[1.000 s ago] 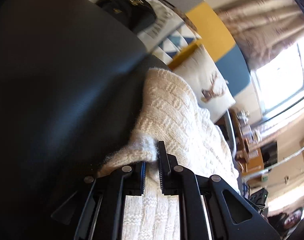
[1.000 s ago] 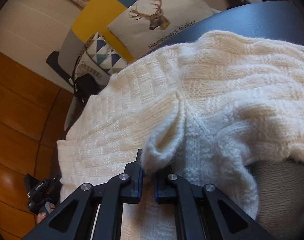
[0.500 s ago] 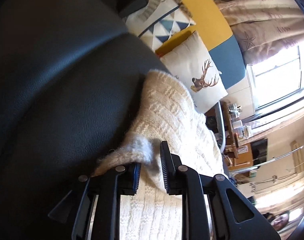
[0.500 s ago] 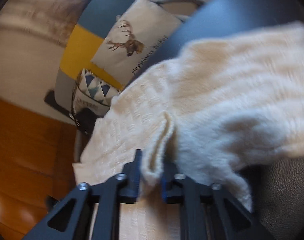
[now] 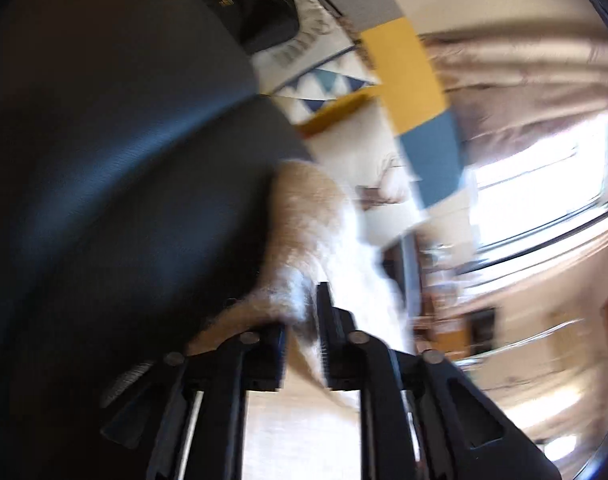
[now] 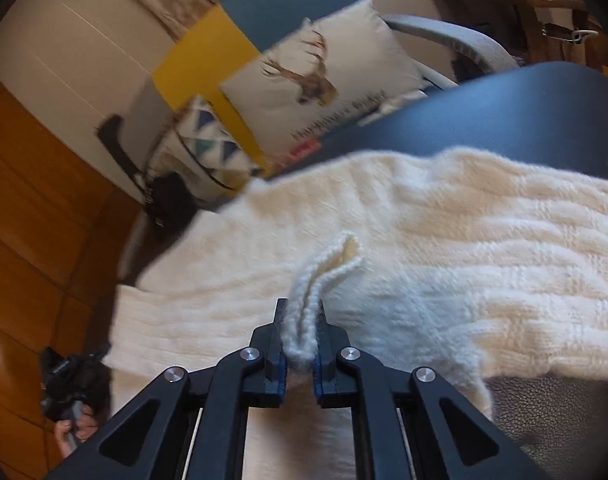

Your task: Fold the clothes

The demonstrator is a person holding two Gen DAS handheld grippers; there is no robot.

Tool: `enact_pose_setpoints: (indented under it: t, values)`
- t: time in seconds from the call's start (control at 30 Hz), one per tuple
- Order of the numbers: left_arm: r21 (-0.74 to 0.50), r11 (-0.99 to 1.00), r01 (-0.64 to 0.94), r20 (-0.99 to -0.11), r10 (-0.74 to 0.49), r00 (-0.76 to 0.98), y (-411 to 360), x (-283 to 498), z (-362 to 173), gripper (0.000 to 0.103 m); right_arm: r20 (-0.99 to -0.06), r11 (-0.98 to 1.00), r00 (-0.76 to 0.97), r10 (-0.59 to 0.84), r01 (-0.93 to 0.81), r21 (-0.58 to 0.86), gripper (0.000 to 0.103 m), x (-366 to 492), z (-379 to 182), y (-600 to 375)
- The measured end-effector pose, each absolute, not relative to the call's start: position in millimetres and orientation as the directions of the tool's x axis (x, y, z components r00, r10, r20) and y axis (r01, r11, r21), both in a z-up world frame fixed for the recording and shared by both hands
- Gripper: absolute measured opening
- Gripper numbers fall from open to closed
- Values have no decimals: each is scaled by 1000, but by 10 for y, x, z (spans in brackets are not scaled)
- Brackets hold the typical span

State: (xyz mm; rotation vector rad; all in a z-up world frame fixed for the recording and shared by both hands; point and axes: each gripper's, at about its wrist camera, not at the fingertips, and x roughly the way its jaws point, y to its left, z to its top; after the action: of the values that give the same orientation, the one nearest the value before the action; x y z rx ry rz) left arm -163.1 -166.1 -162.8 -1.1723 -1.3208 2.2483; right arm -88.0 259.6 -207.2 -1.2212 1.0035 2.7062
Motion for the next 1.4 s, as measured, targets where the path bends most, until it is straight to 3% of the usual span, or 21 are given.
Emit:
enact_pose_setpoints:
  t: [0.17, 0.3, 0.37, 0.53, 0.57, 0.7, 1.0, 1.07, 1.1, 1.13, 1.2, 1.33, 1.4]
  values:
    - [-792, -558, 245, -575, 549, -607, -1604, -1782, -1715, 30, -723, -823, -647, -240, -260, 506, 8, -1000, -2148, 2499]
    - [-795, -566, 219, -544, 503, -672, -1646, -1693, -1636, 15, -694, -810, -675, -251, -247, 533, 8, -973, -2078, 2529]
    - [-793, -576, 200, -529, 487, -695, -1670, -1621, -1628, 13, -650, -809, -711, -268, -201, 553, 8, -944, -1949, 2497]
    - [-761, -566, 318, -600, 427, -676, -1718, -1624, -1864, 9, -708, -814, -655, -262, -245, 527, 8, -1025, -2180, 2534]
    - [-769, -557, 314, -595, 444, -670, -1725, -1622, -1844, 9, -712, -800, -648, -272, -259, 541, 8, -1027, -2250, 2568]
    - [-800, -519, 302, -568, 494, -658, -1733, -1603, -1753, 32, -679, -728, -654, -332, -280, 626, 10, -997, -2346, 2707]
    - [-775, -517, 363, -602, 429, -674, -1518, -1675, -1642, 36, -677, -739, -658, -329, -267, 618, 10, -968, -2300, 2653]
    - [-775, -520, 360, -595, 405, -695, -1521, -1666, -1605, 33, -682, -759, -660, -314, -256, 598, 13, -971, -2252, 2616]
    - [-775, -525, 352, -588, 395, -705, -1538, -1667, -1581, 19, -671, -762, -671, -316, -243, 600, 13, -957, -2209, 2609]
    - [-771, -534, 347, -585, 380, -716, -1568, -1660, -1571, 16, -642, -755, -694, -326, -217, 618, 13, -919, -2146, 2620]
    - [-763, -551, 338, -578, 350, -737, -1629, -1646, -1551, 16, -601, -755, -728, -330, -179, 631, 13, -870, -2049, 2643]
    - [-753, -557, 350, -594, 349, -724, -1719, -1664, -1710, 16, -699, -774, -642, -316, -251, 581, 10, -973, -2336, 2693]
    - [-755, -548, 361, -605, 370, -705, -1754, -1687, -1809, 15, -690, -761, -651, -318, -259, 595, 7, -963, -2347, 2716]
